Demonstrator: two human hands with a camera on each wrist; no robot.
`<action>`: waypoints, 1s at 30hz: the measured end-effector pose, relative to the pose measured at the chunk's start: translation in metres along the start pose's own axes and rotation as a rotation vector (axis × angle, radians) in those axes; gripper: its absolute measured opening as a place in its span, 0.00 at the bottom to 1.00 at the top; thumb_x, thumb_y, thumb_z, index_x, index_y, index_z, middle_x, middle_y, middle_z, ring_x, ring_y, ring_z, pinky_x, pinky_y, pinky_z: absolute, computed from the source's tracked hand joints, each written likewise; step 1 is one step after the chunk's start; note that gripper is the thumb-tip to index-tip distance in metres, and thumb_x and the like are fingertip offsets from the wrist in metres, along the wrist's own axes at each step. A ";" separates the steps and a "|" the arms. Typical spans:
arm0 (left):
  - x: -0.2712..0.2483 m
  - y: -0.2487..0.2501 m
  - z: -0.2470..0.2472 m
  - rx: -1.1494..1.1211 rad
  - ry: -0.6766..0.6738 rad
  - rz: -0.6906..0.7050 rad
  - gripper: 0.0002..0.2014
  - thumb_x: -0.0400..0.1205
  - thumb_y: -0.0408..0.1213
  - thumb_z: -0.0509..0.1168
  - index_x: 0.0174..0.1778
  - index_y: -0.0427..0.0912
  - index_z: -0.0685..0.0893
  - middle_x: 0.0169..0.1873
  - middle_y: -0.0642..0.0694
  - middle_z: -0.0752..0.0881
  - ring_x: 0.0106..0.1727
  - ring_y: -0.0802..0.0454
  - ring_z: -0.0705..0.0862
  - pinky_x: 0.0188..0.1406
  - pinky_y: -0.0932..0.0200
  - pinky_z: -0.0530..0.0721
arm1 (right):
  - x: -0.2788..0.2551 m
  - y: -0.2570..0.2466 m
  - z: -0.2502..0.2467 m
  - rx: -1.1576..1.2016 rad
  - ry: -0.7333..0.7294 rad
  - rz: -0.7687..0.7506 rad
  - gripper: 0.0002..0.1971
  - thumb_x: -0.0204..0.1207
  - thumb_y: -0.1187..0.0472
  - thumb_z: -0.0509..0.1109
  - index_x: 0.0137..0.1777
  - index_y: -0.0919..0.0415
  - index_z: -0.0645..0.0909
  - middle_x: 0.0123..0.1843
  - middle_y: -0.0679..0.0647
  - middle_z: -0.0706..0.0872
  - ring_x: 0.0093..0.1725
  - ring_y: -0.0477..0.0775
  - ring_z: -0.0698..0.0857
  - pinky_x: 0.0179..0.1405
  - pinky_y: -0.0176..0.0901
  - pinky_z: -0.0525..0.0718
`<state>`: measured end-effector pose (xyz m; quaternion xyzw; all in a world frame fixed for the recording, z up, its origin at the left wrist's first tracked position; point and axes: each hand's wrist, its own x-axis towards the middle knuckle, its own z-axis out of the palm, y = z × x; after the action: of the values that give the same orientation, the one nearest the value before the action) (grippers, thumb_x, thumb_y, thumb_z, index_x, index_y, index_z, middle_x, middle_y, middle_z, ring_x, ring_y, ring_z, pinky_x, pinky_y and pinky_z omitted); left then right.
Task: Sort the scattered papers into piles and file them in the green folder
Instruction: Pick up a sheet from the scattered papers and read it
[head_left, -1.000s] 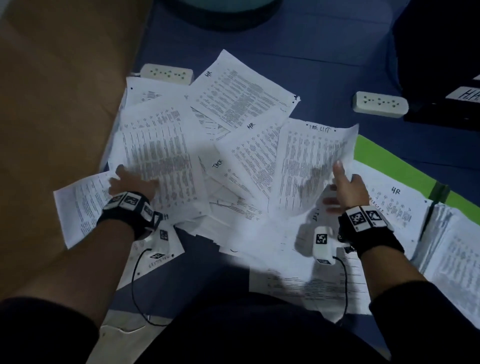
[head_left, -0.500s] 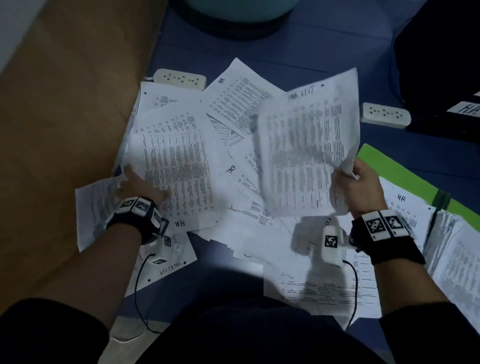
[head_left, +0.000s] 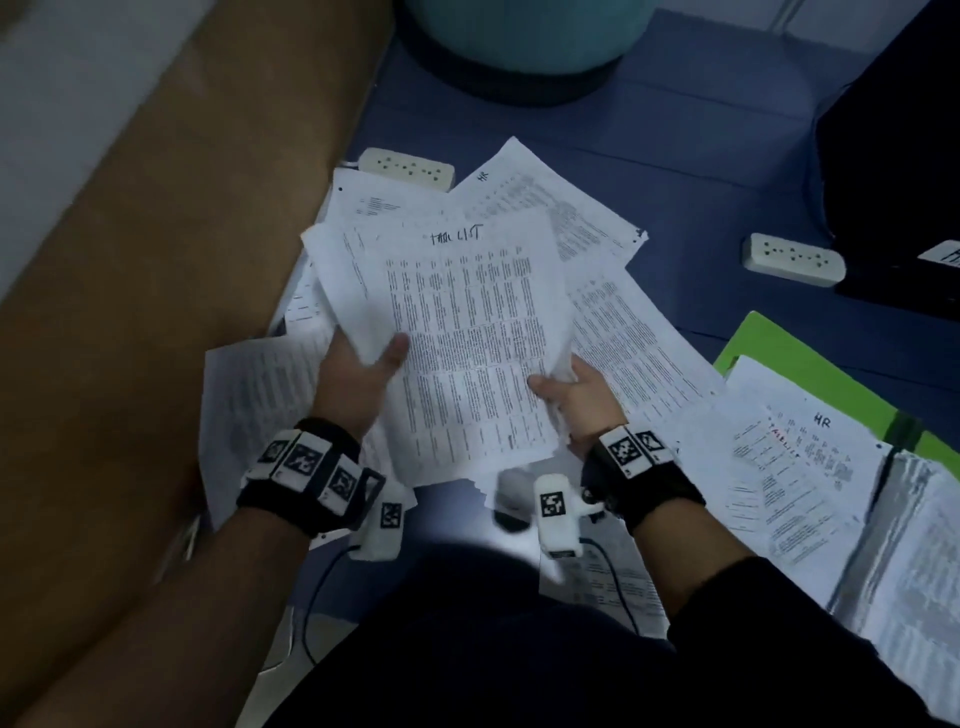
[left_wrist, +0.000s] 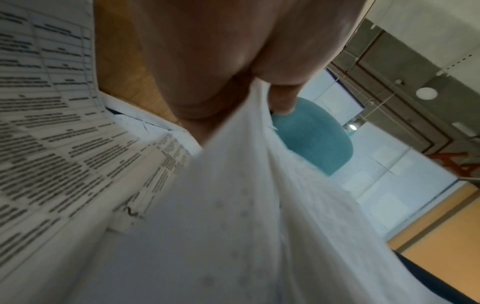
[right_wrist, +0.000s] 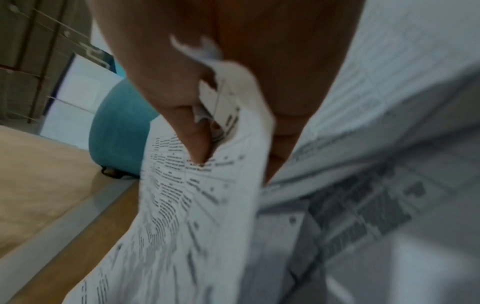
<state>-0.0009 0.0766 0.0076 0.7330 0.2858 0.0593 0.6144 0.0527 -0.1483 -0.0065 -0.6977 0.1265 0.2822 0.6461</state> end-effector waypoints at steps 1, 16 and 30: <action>-0.005 -0.002 0.001 0.050 -0.016 -0.004 0.30 0.76 0.42 0.74 0.73 0.42 0.72 0.66 0.50 0.80 0.68 0.50 0.77 0.70 0.50 0.74 | -0.001 0.002 0.007 -0.028 -0.013 0.010 0.20 0.71 0.63 0.75 0.64 0.63 0.81 0.51 0.61 0.89 0.54 0.69 0.86 0.62 0.62 0.82; -0.051 -0.040 -0.064 0.065 -0.042 -0.212 0.13 0.79 0.38 0.70 0.58 0.46 0.79 0.54 0.48 0.86 0.55 0.49 0.86 0.59 0.45 0.84 | -0.004 0.024 0.031 -0.321 -0.146 0.010 0.14 0.70 0.59 0.75 0.56 0.51 0.83 0.54 0.55 0.90 0.54 0.61 0.88 0.60 0.66 0.83; -0.074 -0.110 -0.076 0.538 0.470 -0.508 0.40 0.72 0.37 0.75 0.76 0.53 0.60 0.80 0.41 0.51 0.77 0.32 0.56 0.73 0.29 0.61 | -0.021 0.031 0.036 -0.442 -0.174 -0.025 0.16 0.75 0.58 0.72 0.62 0.50 0.78 0.57 0.48 0.87 0.41 0.54 0.88 0.45 0.55 0.88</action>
<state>-0.1333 0.1146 -0.0574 0.7398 0.5945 -0.0052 0.3150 0.0106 -0.1215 -0.0202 -0.7967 -0.0029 0.3541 0.4897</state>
